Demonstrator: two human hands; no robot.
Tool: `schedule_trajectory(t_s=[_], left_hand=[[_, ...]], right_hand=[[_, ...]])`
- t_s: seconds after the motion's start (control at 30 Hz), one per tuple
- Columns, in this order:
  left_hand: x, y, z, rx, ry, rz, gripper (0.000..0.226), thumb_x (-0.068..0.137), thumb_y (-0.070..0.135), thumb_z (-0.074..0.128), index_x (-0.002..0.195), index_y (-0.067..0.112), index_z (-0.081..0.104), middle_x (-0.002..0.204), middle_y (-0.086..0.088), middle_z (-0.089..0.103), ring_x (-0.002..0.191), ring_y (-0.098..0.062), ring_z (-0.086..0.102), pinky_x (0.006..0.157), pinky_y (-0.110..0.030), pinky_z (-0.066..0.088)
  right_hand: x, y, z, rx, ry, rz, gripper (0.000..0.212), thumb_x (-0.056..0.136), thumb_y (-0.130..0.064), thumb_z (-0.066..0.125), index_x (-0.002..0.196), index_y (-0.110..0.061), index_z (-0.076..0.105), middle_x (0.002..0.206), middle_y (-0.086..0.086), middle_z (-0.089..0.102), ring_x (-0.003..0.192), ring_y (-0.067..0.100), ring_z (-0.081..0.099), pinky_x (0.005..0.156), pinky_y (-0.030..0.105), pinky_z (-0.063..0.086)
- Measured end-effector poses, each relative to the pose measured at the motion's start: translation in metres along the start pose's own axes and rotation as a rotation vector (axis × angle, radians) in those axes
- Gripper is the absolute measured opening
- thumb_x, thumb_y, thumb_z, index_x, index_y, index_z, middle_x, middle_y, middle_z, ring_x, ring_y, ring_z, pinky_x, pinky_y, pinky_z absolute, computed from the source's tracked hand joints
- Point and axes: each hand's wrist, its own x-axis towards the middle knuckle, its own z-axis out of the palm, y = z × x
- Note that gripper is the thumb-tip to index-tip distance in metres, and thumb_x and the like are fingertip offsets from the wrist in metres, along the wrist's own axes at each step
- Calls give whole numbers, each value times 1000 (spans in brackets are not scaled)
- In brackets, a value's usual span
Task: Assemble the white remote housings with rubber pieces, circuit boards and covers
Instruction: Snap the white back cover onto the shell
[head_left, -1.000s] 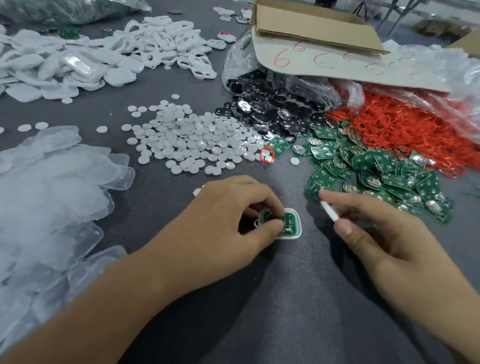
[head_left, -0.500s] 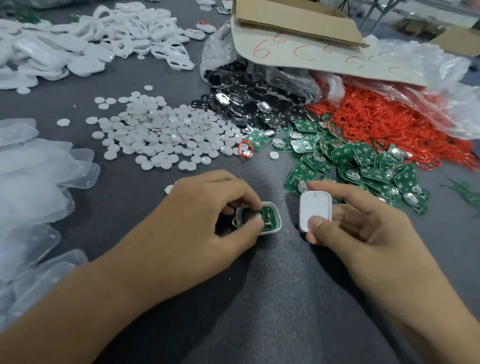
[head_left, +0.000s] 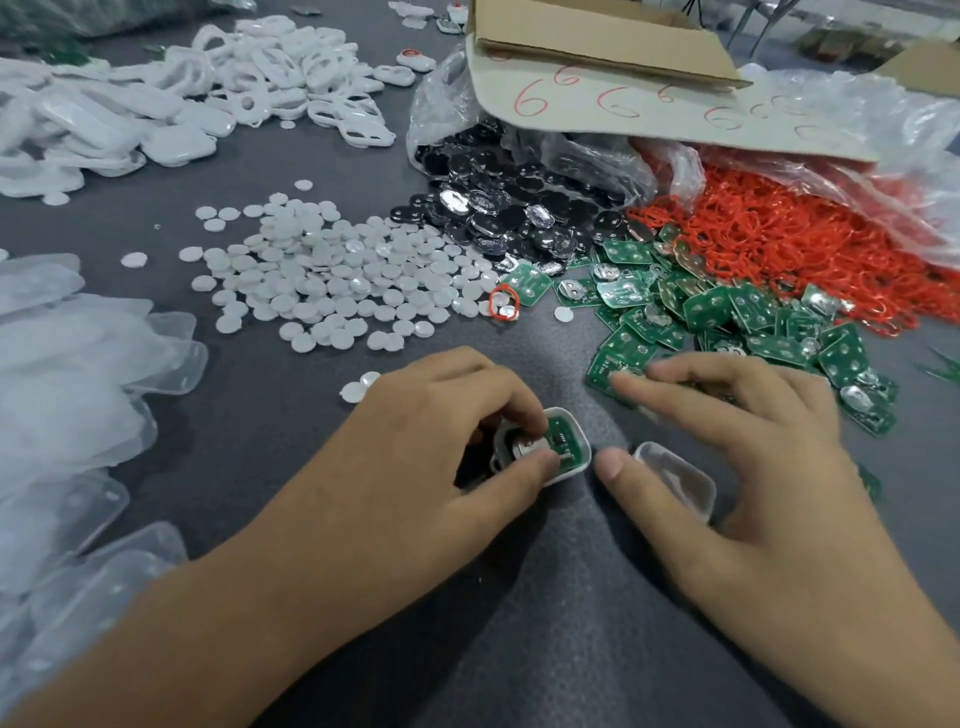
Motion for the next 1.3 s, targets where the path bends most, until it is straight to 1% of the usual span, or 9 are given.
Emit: schedule_trajectory(t_s=[0.1, 0.23, 0.47, 0.67, 0.9, 1.03, 1.17, 1.23, 1.3], left_hand=[[1, 0, 1, -1, 6, 6, 12, 88, 43, 73, 94, 33, 69, 95, 19, 61, 91, -3, 61, 77, -14, 44], [1, -1, 1, -11, -4, 5, 14, 86, 44, 72, 94, 33, 69, 95, 19, 61, 91, -2, 60, 78, -14, 44], [3, 0, 1, -44, -32, -12, 18, 83, 46, 71, 93, 31, 70, 95, 19, 60, 91, 2, 57, 79, -8, 39], [4, -1, 2, -62, -30, -22, 17, 82, 41, 76, 92, 27, 71, 94, 18, 60, 87, 5, 54, 77, -7, 36], [4, -3, 3, -49, -23, -7, 19, 84, 43, 74, 93, 27, 74, 94, 17, 62, 89, 0, 57, 78, -10, 40], [2, -3, 1, -21, -20, -10, 17, 86, 51, 69, 94, 35, 71, 96, 20, 62, 91, 1, 59, 78, -9, 41], [0, -2, 0, -25, -10, -21, 12, 88, 48, 73, 90, 36, 67, 96, 20, 62, 94, 0, 60, 80, -10, 43], [0, -1, 1, -23, 1, -30, 13, 87, 46, 73, 88, 35, 66, 93, 19, 63, 93, 0, 60, 79, -9, 42], [1, 1, 2, -31, 8, -45, 13, 83, 46, 71, 86, 35, 66, 90, 19, 63, 91, 0, 60, 78, -7, 41]], right_hand=[[0, -8, 9, 77, -29, -10, 38, 81, -54, 69, 116, -40, 71, 119, -22, 56, 119, 13, 43, 103, 47, 40], [0, -8, 13, 129, 6, -20, 29, 81, -54, 74, 106, -38, 74, 115, -22, 59, 117, 17, 48, 97, 52, 43], [0, -4, 17, 117, 8, -83, 30, 77, -47, 73, 102, -30, 76, 114, -16, 62, 113, 19, 51, 98, 40, 42], [3, -2, 19, 109, 22, -127, 31, 75, -47, 72, 98, -26, 76, 110, -13, 64, 108, 20, 55, 99, 15, 33], [4, 0, 21, 152, 7, -126, 29, 80, -46, 78, 101, -26, 76, 110, -12, 64, 110, 19, 55, 99, 16, 36], [4, 4, 4, 161, -40, -73, 47, 77, -64, 69, 116, -38, 70, 116, -22, 62, 116, 7, 54, 100, 14, 36], [3, 20, -23, 192, -94, 114, 30, 73, -64, 73, 99, -50, 70, 98, -23, 68, 91, -3, 63, 75, 7, 43], [2, 26, -24, 171, -165, 183, 25, 70, -51, 81, 93, -48, 72, 85, -17, 69, 72, 4, 63, 62, 12, 45], [2, 25, -21, 208, -214, 221, 24, 71, -44, 80, 94, -42, 73, 78, -10, 71, 60, 11, 60, 60, 26, 52]])
